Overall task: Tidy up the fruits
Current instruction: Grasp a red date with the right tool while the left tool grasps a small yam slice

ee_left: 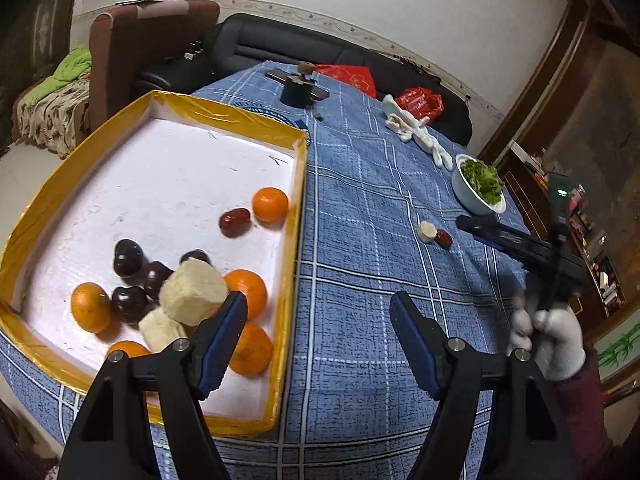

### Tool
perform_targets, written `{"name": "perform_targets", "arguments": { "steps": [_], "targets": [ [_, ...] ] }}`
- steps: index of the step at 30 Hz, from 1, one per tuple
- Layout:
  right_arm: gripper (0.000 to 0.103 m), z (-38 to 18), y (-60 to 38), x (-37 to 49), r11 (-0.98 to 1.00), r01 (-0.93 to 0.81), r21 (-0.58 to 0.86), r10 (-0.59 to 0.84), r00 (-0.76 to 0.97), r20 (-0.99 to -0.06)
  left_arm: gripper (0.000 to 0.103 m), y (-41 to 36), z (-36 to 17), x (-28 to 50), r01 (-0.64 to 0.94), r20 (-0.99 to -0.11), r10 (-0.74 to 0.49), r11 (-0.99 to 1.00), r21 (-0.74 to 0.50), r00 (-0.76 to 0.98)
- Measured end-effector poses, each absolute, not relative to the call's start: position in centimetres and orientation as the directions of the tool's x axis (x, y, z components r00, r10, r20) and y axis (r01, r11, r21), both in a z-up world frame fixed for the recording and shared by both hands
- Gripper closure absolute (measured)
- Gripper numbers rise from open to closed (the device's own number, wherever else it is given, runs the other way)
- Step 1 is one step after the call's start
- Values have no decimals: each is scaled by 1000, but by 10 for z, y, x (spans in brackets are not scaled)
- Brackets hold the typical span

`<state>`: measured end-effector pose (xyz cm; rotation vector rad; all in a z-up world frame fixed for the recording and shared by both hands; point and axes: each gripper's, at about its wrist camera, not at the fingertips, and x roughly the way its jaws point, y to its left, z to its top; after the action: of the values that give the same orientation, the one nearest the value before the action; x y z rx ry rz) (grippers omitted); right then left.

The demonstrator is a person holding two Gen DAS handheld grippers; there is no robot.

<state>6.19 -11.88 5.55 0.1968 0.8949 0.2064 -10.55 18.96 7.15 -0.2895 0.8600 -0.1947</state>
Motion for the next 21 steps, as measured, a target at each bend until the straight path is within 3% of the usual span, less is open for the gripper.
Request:
{"name": "perform_targets", "arguments": {
  "steps": [2, 9, 10, 12, 21],
  "targets": [
    [51, 44, -118, 72, 977, -66, 201, 200, 600, -775, 30, 187, 72, -106, 60, -716, -283, 946, -320, 639],
    [55, 11, -105, 85, 986, -79, 149, 166, 592, -788, 30, 164, 75, -96, 94, -723, -278, 954, -284, 633],
    [66, 12, -106, 86, 981, -87, 173, 191, 595, -781, 30, 157, 74, -93, 103, -726, -280, 955, -280, 628],
    [74, 13, -108, 84, 972, -114, 208, 234, 590, -772, 30, 145, 73, -88, 119, -732, -284, 955, -270, 619],
    [74, 40, -136, 57, 953, -77, 294, 274, 638, -719, 30, 78, 61, -36, 207, -767, -290, 956, -207, 573]
  ]
}}
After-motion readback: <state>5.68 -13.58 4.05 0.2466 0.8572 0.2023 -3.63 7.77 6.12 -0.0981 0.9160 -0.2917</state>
